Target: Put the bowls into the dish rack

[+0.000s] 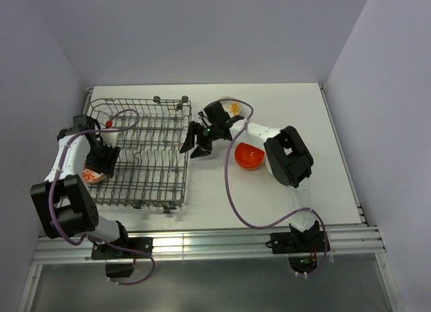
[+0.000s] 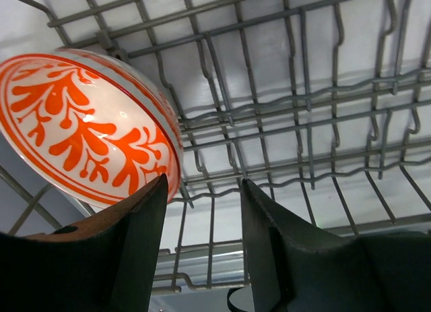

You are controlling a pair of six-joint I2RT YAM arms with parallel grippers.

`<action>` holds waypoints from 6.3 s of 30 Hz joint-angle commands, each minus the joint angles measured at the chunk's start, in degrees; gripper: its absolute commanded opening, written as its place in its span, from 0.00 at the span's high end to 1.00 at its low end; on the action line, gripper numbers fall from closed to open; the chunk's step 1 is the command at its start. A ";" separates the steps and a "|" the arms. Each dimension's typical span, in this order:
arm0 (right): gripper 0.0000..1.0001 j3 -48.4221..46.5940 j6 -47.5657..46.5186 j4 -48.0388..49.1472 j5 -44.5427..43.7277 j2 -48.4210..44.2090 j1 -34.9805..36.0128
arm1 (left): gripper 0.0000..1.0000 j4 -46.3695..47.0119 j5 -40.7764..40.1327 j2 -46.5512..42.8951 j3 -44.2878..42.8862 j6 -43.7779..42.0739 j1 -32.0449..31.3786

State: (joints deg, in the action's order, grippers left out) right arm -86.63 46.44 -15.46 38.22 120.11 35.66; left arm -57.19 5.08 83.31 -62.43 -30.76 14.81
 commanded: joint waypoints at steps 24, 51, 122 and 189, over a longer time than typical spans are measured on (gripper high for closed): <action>0.18 -0.82 -9.69 -10.90 1.42 -15.17 -7.27 | 1.00 3.06 0.98 -3.32 -2.68 -0.18 -1.62; 0.32 -28.15 -24.63 -20.82 -11.39 -11.57 -0.16 | 1.00 22.81 -32.15 -31.10 14.36 -27.24 -61.03; 1.00 -15.51 -13.40 8.68 15.83 -11.13 -3.76 | 0.01 25.99 31.88 -26.71 -12.36 62.57 -20.64; 0.23 -18.14 -18.92 -5.18 1.08 -9.11 -0.24 | 1.00 30.03 5.93 -15.91 -6.46 52.84 -14.98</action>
State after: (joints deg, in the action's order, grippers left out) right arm -104.99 30.09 -18.31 42.28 113.93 36.29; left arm -25.93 19.88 66.78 -63.64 32.34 -0.45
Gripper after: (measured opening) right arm 0.773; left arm 0.719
